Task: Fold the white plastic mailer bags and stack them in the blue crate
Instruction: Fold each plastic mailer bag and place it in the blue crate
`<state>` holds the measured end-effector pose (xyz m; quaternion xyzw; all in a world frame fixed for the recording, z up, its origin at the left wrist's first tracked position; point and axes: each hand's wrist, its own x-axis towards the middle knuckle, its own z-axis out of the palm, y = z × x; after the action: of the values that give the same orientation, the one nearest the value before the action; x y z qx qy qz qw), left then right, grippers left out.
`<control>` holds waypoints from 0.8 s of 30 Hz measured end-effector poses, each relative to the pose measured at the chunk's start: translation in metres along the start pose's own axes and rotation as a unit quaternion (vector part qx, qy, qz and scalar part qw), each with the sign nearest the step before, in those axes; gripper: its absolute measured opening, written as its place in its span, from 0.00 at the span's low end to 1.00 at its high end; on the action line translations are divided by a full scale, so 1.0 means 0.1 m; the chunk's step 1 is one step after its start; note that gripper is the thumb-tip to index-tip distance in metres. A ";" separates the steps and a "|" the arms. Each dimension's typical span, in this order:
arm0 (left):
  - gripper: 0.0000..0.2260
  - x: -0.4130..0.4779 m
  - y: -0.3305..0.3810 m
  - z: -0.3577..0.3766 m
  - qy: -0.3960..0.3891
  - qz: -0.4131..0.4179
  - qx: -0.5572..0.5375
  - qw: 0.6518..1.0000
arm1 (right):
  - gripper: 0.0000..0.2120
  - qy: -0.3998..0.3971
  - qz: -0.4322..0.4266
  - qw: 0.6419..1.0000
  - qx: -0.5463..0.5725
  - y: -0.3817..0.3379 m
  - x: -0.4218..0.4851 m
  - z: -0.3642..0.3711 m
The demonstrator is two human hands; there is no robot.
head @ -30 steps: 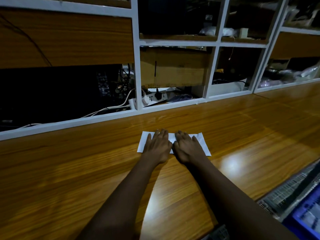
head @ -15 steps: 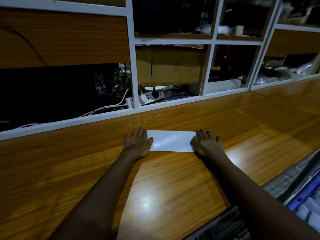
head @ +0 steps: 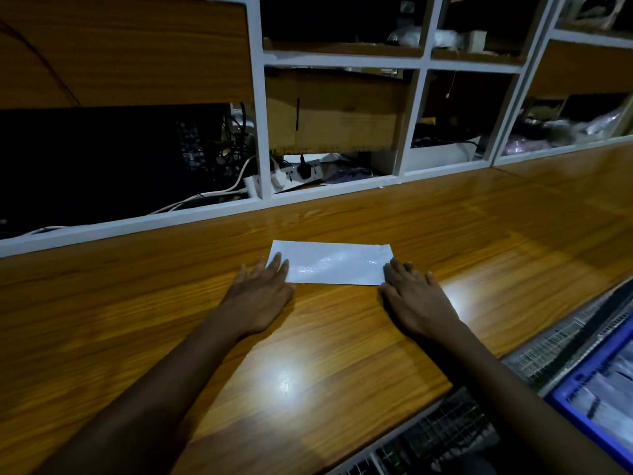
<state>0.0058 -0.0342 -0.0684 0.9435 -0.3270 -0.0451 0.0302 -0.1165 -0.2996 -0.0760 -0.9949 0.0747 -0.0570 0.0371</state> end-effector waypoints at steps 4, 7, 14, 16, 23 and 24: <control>0.27 0.01 0.09 -0.01 0.127 0.048 0.009 0.991 | 0.23 0.082 -0.022 0.995 0.058 -0.05 0.08 0.01; 0.17 0.11 0.17 -0.02 0.201 0.077 -0.005 0.977 | 0.15 0.107 -0.030 0.990 0.086 -0.11 0.16 -0.02; 0.03 0.24 0.27 0.00 0.274 0.081 -0.044 0.957 | 0.05 0.142 -0.007 0.982 0.124 -0.23 0.30 -0.05; 0.02 0.25 0.27 0.01 0.288 0.081 -0.047 0.953 | 0.04 0.147 -0.019 0.983 0.108 -0.23 0.33 -0.01; 0.06 0.24 0.36 -0.03 0.315 0.068 0.048 0.946 | 0.11 0.210 -0.076 0.972 0.068 -0.13 0.34 0.09; 0.04 0.25 0.39 -0.04 0.329 0.069 0.068 0.939 | 0.12 0.218 -0.073 0.971 0.063 -0.13 0.33 0.08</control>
<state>0.0021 -0.0804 -0.0629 0.8807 -0.3649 0.2924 0.0749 -0.0815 -0.2915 -0.0790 -0.9570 0.0039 -0.2793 0.0783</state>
